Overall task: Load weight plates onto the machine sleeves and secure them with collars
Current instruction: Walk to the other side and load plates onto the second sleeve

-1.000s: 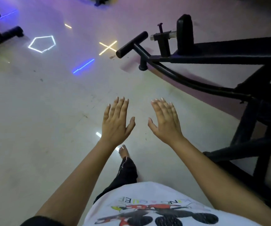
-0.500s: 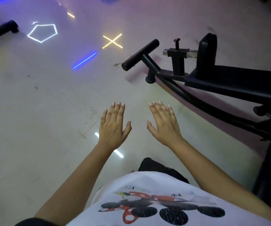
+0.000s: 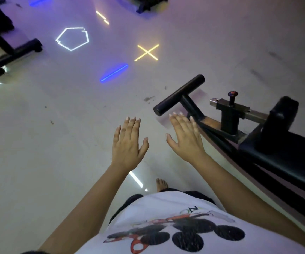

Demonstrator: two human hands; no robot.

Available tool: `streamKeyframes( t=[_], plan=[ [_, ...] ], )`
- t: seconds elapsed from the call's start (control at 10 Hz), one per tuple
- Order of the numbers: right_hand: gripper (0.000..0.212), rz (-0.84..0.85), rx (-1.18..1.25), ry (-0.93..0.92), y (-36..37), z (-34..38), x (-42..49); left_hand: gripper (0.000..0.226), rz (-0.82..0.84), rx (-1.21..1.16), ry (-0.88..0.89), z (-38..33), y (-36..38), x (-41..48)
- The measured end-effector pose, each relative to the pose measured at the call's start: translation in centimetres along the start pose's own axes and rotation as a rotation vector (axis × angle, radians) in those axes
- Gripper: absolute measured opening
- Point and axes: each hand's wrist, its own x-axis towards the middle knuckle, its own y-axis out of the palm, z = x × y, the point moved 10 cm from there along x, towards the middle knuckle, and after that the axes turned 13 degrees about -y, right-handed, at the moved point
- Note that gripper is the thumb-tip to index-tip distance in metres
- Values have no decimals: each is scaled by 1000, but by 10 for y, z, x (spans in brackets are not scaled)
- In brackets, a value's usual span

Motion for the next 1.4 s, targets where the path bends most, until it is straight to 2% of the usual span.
streamKeyframes(
  t=[0.3,0.5,0.7,1.0,1.4],
  plan=[
    [56,28,68,-16,50,-76,190,60,11,-37,-61,26,20,201],
    [56,-6,71,112,78,-125,318,61,62,-35,39,48,28,366],
    [56,-45,55,251,80,-178,421,62,156,1,243,32,36,505],
    [57,-109,4,488,88,-327,509,60,243,-8,474,-56,99,680],
    [56,-264,-50,793,31,-567,586,59,294,-24,739,-269,167,890]
  ],
)
